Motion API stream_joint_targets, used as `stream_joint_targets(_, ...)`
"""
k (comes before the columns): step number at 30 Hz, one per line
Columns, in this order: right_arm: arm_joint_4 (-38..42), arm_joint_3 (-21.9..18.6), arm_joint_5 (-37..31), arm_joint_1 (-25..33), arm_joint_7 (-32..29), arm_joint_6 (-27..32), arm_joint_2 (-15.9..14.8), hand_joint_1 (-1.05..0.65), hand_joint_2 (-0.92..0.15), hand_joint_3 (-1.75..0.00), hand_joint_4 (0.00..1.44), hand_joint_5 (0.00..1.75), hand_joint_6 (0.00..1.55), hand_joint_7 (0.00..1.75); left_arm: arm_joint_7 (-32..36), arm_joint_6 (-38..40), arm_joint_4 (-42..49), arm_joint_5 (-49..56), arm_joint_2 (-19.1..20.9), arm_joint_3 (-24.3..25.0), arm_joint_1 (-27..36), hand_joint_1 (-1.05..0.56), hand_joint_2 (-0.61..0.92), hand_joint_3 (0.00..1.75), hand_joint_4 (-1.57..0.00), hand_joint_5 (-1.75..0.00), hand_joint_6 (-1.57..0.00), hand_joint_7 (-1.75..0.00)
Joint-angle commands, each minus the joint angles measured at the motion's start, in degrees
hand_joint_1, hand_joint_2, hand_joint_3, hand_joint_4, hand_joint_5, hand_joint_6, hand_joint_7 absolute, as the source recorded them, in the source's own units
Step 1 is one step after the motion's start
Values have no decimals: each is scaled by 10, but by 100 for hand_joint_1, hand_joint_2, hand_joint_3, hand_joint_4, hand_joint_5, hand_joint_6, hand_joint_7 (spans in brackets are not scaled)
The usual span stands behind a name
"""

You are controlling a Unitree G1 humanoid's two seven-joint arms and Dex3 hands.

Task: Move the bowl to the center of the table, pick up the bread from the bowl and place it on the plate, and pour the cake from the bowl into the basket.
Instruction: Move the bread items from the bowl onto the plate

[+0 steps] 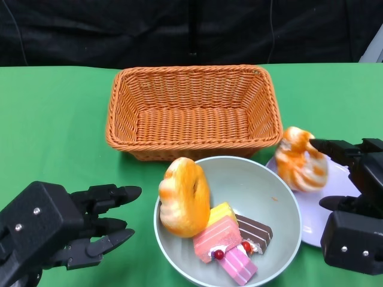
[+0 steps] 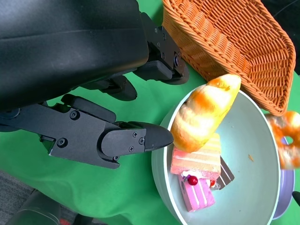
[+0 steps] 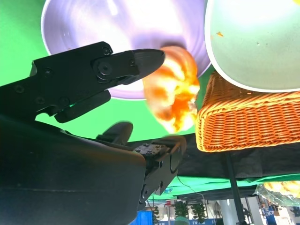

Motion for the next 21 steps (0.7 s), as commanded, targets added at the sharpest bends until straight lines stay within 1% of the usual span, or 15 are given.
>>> stream_joint_targets(1,-17,5,-19,12,-7,8,-14,-77,-92,-12,6,64,4,0,2,-4,0,1,2,6,1,-41,92,42,-38,-40,-44,-3)
stream_joint_targets(3,-20,6,-24,13,-9,6,-15,-77,-92,-13,8,67,4,0,0,-8,2,3,4,5,1,-41,92,42,-38,-41,-44,-2)
stream_joint_targets(6,-26,2,-24,18,-27,-9,-15,-75,-92,-12,10,69,8,2,-1,-11,5,3,5,5,0,-42,92,42,-38,-42,-44,-2)
stream_joint_targets(11,-25,2,-24,19,-32,-13,-15,-74,-92,-11,11,70,8,3,-2,-12,5,3,5,5,0,-42,92,42,-37,-43,-44,-2)
stream_joint_targets(12,-49,0,-20,24,-67,-42,-5,-74,-92,-11,11,70,8,3,-1,-10,4,2,5,5,0,-42,92,42,-37,-43,-44,-2)
stream_joint_targets(13,-76,1,-12,29,-91,-66,6,-65,-92,-11,19,77,20,10,-2,-8,3,1,5,5,0,-42,92,42,-37,-43,-44,-2)
stream_joint_targets(15,-105,1,-3,36,-119,-94,17,-61,-92,-12,22,84,26,15,-2,-6,2,0,5,6,0,-42,92,42,-36,-44,-44,-2)
stream_joint_targets(16,-107,0,-2,37,-120,-98,19,-60,-92,-12,22,85,27,16,-2,-6,2,0,5,5,0,-41,92,42,-36,-44,-44,-2)
stream_joint_targets(17,-123,5,13,41,-113,-109,26,-60,-92,-12,22,86,27,17,-3,-8,2,-1,4,5,1,-41,92,42,-36,-44,-44,-2)
stream_joint_targets(18,-136,9,25,43,-107,-117,31,-60,-92,-12,19,91,26,20,-3,-9,2,-2,4,5,1,-41,92,42,-36,-44,-44,-2)
stream_joint_targets(19,-154,17,38,46,-94,-121,39,-60,-92,-13,16,95,24,22,-4,-10,3,-2,4,3,1,-42,92,42,-36,-45,-44,-2)
stream_joint_targets(21,-176,31,60,46,-69,-120,50,-61,-92,-12,14,97,24,25,-4,-10,2,0,3,-1,-1,-42,92,42,-36,-45,-44,-2)
